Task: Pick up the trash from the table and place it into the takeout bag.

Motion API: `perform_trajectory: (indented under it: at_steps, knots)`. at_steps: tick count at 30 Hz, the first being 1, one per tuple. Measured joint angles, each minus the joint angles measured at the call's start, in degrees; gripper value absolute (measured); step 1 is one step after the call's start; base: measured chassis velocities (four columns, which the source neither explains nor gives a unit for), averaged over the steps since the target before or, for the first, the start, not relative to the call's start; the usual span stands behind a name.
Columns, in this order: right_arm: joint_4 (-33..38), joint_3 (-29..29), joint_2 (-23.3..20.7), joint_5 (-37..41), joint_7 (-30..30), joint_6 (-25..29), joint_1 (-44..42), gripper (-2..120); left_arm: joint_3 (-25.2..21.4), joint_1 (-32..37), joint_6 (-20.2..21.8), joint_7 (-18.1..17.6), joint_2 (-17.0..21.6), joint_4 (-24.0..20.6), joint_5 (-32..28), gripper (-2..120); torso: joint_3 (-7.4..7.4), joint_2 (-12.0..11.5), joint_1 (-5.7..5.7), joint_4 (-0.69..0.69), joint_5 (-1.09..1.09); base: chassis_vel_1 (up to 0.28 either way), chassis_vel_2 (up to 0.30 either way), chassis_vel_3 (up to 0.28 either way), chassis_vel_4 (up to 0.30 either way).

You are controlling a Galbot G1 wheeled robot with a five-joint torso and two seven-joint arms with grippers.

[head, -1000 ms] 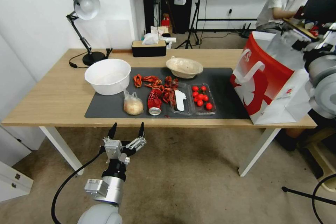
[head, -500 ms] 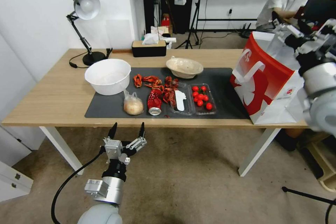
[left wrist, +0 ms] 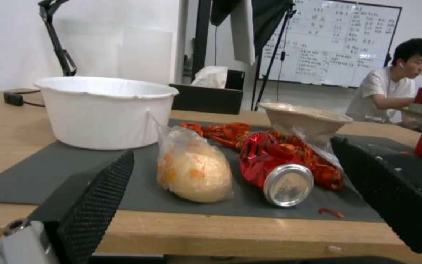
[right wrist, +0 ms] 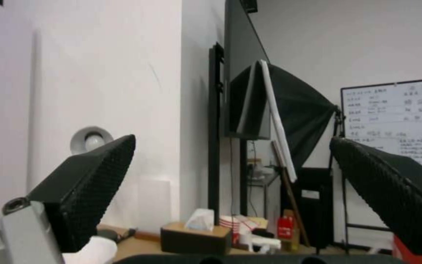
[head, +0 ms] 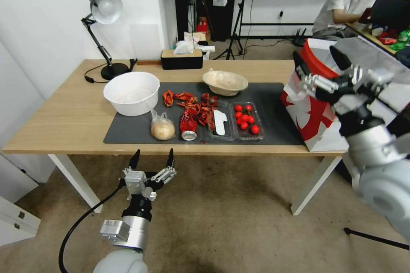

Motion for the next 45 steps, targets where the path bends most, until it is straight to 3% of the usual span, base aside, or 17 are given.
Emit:
perform_trajectory:
  at_steps: [6, 9, 16, 28, 36, 45]
  knots:
    - [-0.1, 0.6, 5.1, -8.3, -1.7, 3.8, -6.8, 100, -0.1, -0.1, 0.0, -0.1, 0.0, 0.0, -0.1, 100, 0.00, 0.0, 0.00, 0.00, 0.00, 0.000, 0.000, 0.000, 0.000]
    - [-0.8, 0.3, 10.3, -14.9, -2.6, 6.5, -13.1, 100, -0.1, -0.1, 0.0, -0.1, 0.1, 0.0, -0.2, 100, 0.00, 0.0, 0.00, -0.01, 0.00, 0.000, 0.000, 0.000, 0.000]
    - [-4.0, -1.1, 15.6, -21.6, -2.1, 10.8, -19.2, 100, -0.3, 0.1, -0.4, -0.2, 0.1, 0.1, -0.3, 100, 0.00, 0.0, -0.01, 0.00, 0.00, 0.000, 0.000, 0.000, 0.000]
    - [-9.6, -2.7, 19.4, -27.1, -0.7, 16.0, -21.9, 100, -0.3, 0.1, -0.7, -0.3, 0.0, 0.3, -0.3, 100, 0.00, 0.0, -0.01, 0.00, 0.00, 0.000, 0.000, 0.000, 0.000]
    - [-15.4, -3.9, 20.5, -27.6, 1.8, 16.5, -21.3, 100, -0.3, 0.1, -0.7, -0.3, -0.1, 0.6, -0.3, 100, 0.00, 0.0, 0.00, 0.00, 0.00, 0.000, 0.000, 0.000, 0.000]
    - [-16.4, -3.8, 20.1, -25.7, 2.7, 15.7, -21.0, 100, -0.3, 0.1, -0.7, -0.3, -0.3, 0.8, -0.1, 100, 0.00, 0.0, 0.00, 0.00, 0.00, 0.000, 0.000, 0.000, 0.000]
